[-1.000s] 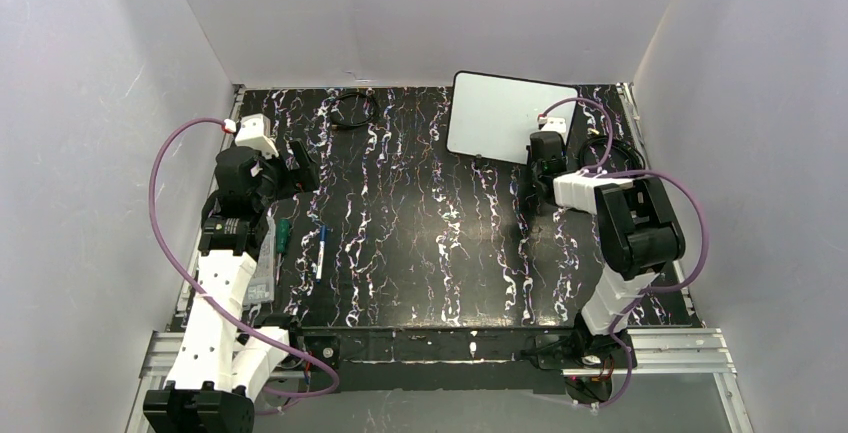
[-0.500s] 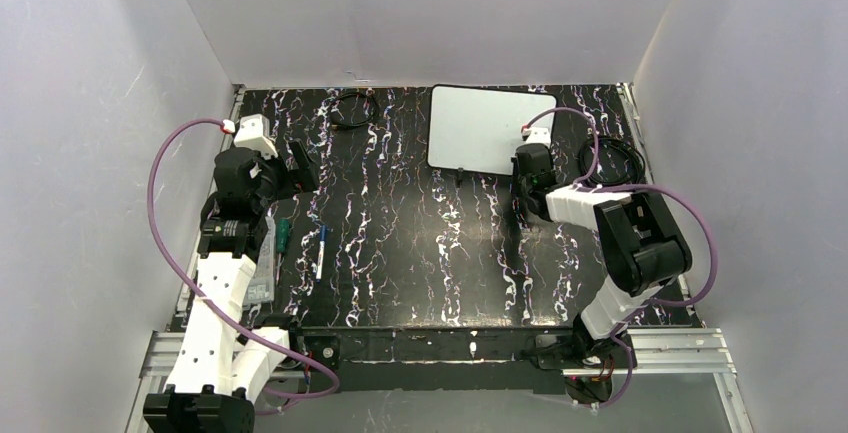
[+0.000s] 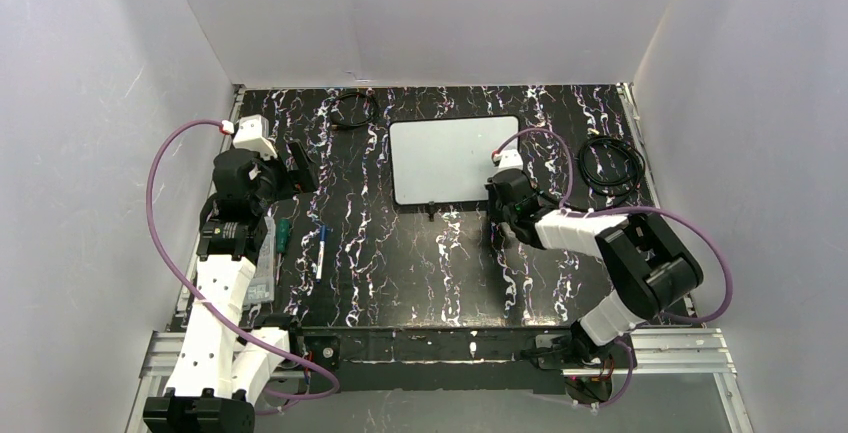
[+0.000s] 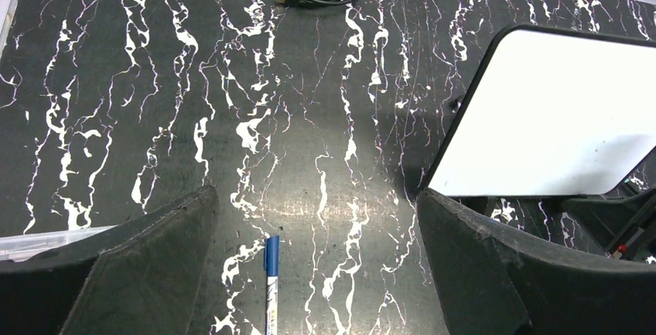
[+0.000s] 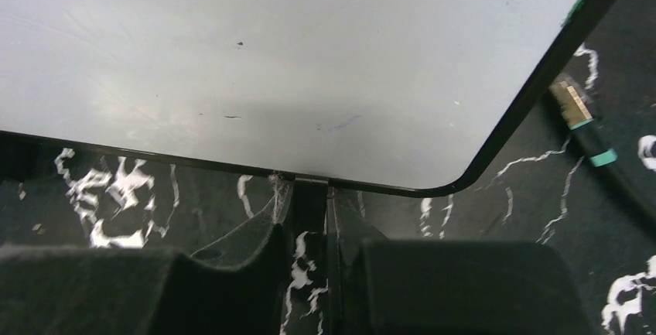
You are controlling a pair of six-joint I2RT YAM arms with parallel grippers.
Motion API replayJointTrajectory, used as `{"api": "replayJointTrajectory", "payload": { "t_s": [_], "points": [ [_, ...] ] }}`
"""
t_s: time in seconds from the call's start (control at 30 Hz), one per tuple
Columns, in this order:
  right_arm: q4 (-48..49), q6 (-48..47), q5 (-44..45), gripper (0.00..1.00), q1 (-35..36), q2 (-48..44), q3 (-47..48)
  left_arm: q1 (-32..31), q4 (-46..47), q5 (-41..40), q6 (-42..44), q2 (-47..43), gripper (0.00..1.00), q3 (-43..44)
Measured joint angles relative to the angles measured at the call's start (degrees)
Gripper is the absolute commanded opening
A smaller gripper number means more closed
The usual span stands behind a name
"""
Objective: Write a sentence on the whiteboard
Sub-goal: Move the whiteboard to the center of the board.
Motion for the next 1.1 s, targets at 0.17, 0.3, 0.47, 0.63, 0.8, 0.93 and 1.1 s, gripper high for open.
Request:
{"api": "replayJointTrajectory", "payload": {
  "t_s": [0.17, 0.3, 0.47, 0.63, 0.8, 0.93, 1.1],
  "points": [
    [-0.42, 0.74, -0.7, 0.01, 3.04, -2.58, -2.34, 0.0, -0.35, 0.31, -0.04, -0.26, 0.99, -0.61],
    [-0.35, 1.42, -0.55, 0.01, 5.2, -4.24, -4.17, -0.02, -1.73, 0.68, -0.94, -1.2, 0.99, -2.6],
    [-2.19, 2.73, -0.2, 0.01, 8.72, -7.08, -5.92, 0.0, -3.96, 0.92, -4.81, -2.56, 0.99, -5.42],
    [-4.83, 3.91, -0.11, 0.01, 11.19, -9.81, -7.08, 0.0, -5.86, 1.29, -10.56, -3.69, 0.99, -10.01],
    [-5.57, 5.09, 0.63, 0.14, 12.07, -10.49, -7.61, -0.04, -6.67, 1.46, -16.26, -3.93, 0.89, -16.11],
    [-6.8, 5.68, 0.98, 0.34, 12.44, -12.09, -8.22, -0.92, -7.98, 0.87, -18.99, -2.86, 0.84, -19.21],
    [-9.33, 6.99, 0.76, 0.51, 12.68, -17.44, -9.77, -4.44, -9.07, -2.86, -21.07, 1.73, 0.71, -19.82]
  ]
}}
